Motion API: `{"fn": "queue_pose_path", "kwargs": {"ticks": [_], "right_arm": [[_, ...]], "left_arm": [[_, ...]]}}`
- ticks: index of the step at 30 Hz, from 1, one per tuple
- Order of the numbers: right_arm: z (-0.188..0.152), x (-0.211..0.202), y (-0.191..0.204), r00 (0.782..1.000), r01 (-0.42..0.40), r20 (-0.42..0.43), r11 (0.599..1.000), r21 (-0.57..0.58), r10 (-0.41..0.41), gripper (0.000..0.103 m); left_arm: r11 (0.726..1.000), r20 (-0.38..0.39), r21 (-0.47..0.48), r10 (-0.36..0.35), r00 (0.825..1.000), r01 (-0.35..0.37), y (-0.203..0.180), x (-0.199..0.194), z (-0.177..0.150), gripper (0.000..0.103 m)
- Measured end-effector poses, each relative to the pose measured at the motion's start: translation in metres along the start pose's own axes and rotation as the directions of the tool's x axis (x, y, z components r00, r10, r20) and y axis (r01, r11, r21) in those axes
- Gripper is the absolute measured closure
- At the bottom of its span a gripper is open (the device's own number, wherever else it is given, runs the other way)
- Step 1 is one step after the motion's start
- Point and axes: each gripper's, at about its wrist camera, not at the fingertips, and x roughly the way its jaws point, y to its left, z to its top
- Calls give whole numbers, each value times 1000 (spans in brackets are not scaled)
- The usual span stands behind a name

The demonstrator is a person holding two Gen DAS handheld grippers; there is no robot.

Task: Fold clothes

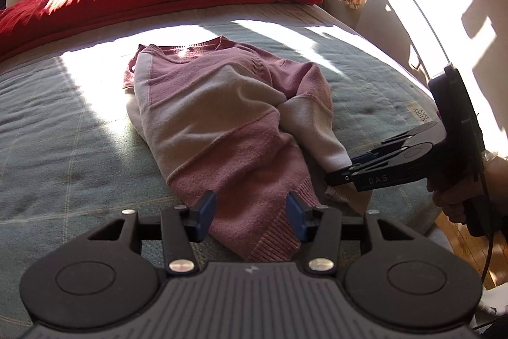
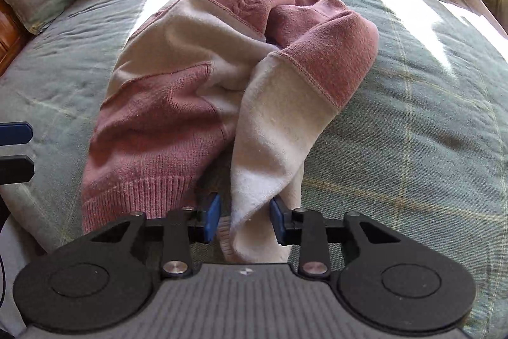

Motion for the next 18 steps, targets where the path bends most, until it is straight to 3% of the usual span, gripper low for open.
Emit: {"fn": "queue_pose_path", "kwargs": {"ticks": [9, 18], "right_arm": [[6, 7, 8, 999, 43, -19, 998, -55, -44, 89], [11, 4, 5, 999, 45, -21, 999, -23, -45, 93]], "left_arm": [[1000, -18, -18, -11, 1000, 11, 0, 11, 1, 55], [999, -28, -29, -41, 999, 40, -1, 10, 1, 55]]}}
